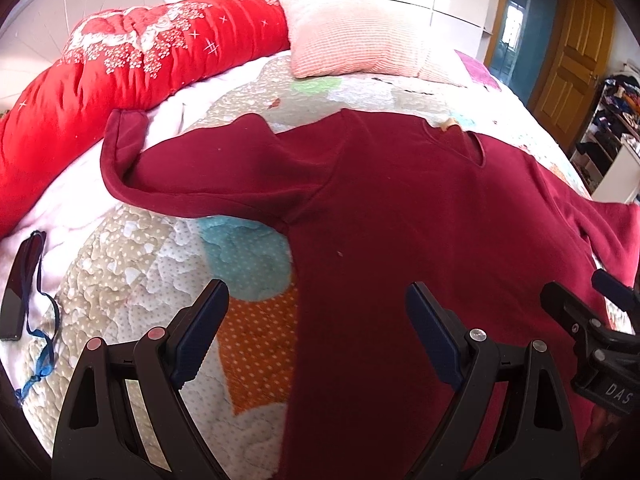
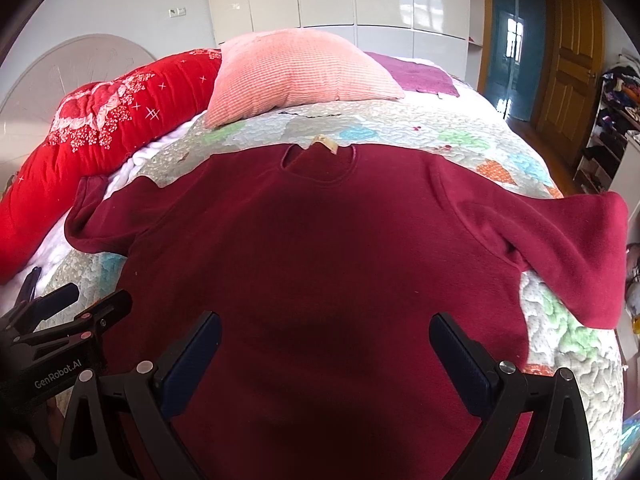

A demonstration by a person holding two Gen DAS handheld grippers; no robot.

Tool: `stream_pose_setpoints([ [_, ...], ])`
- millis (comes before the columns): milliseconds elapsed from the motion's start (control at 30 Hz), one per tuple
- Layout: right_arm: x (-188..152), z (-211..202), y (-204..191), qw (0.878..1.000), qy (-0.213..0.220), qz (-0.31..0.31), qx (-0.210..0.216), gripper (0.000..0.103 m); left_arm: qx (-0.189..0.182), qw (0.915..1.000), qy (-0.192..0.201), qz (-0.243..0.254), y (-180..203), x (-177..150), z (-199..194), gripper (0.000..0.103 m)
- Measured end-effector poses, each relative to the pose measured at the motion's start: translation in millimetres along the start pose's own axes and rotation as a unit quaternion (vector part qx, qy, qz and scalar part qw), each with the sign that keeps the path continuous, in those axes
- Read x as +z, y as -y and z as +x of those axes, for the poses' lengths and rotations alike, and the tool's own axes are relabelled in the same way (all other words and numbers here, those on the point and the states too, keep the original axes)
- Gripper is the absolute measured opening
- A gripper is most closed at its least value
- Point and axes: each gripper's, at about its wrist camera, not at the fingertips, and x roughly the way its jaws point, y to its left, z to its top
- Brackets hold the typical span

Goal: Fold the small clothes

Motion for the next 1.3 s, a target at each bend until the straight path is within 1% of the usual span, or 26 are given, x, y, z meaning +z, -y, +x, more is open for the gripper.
stream_pose_setpoints([
  [133, 4, 9, -11, 1.000, 0.002, -0.012, 0.004, 0.102, 0.006, 0.9999, 0.004, -0.011, -15, 6, 1, 0.090],
  [267, 6, 17, -20, 1.000, -0.007, -0.014, 0.014, 0.102, 0.023, 0.9991, 0.008, -0.034, -46, 17, 3, 0.090],
  [333, 7, 22, -24, 1.000, -0.011, -0.019, 0.015, 0.102, 0.041, 0.9981, 0.013, -0.044, -66, 26, 4, 0.090],
  [400, 8, 25, -28, 1.000, -0.013, -0.019, 0.020, 0.102, 0.064, 0.9956, 0.024, -0.065, -92, 39, 4, 0.090],
  [433, 9, 26, -30, 0.999, -0.014, -0.020, 0.022, 0.102, 0.069, 0.9945, 0.027, -0.075, -104, 44, 5, 0.090],
  [500, 10, 27, -33, 0.999, -0.017, -0.019, 0.029, 0.102, 0.073, 0.9922, 0.019, -0.100, -135, 58, 13, 0.090],
  [567, 11, 29, -36, 0.999, -0.021, -0.021, 0.033, 0.102, 0.079, 0.9873, 0.006, -0.138, -170, 74, 28, 0.090],
  [633, 10, 31, -39, 0.999, -0.023, -0.027, 0.035, 0.102, 0.093, 0.9798, 0.003, -0.177, -203, 87, 44, 0.090],
  [667, 10, 31, -40, 0.999, -0.023, -0.029, 0.036, 0.102, 0.101, 0.9768, 0.003, -0.189, -214, 92, 50, 0.090],
  [733, 10, 31, -41, 0.998, -0.026, -0.031, 0.039, 0.102, 0.116, 0.9713, 0.008, -0.208, -234, 105, 62, 0.090],
  [867, 10, 38, -40, 0.998, -0.038, -0.030, 0.045, 0.102, 0.135, 0.9662, 0.000, -0.220, -262, 126, 94, 0.088],
  [933, 10, 41, -40, 0.997, -0.045, -0.028, 0.048, 0.102, 0.152, 0.9650, -0.010, -0.214, -269, 135, 110, 0.081],
  [1000, 9, 44, -40, 0.997, -0.050, -0.030, 0.051, 0.102, 0.165, 0.9639, -0.017, -0.208, -274, 139, 122, 0.068],
  [1067, 9, 46, -41, 0.997, -0.052, -0.033, 0.049, 0.102, 0.161, 0.9645, -0.018, -0.208, -279, 140, 127, 0.064],
  [1100, 8, 47, -41, 0.997, -0.053, -0.034, 0.048, 0.102, 0.160, 0.9643, -0.015, -0.210, -279, 140, 127, 0.058],
  [1133, 9, 48, -40, 0.997, -0.053, -0.035, 0.048, 0.102, 0.159, 0.9646, -0.012, -0.210, -279, 139, 127, 0.050],
  [1167, 8, 49, -40, 0.997, -0.053, -0.034, 0.047, 0.102, 0.156, 0.9658, -0.012, -0.207, -279, 139, 126, 0.032],
  [1200, 9, 50, -40, 0.997, -0.055, -0.034, 0.048, 0.102, 0.152, 0.9670, -0.013, -0.204, -278, 138, 126, 0.018],
  [1300, 10, 50, -39, 0.997, -0.055, -0.033, 0.048, 0.102, 0.122, 0.9703, -0.001, -0.209, -268, 137, 114, 0.005],
])
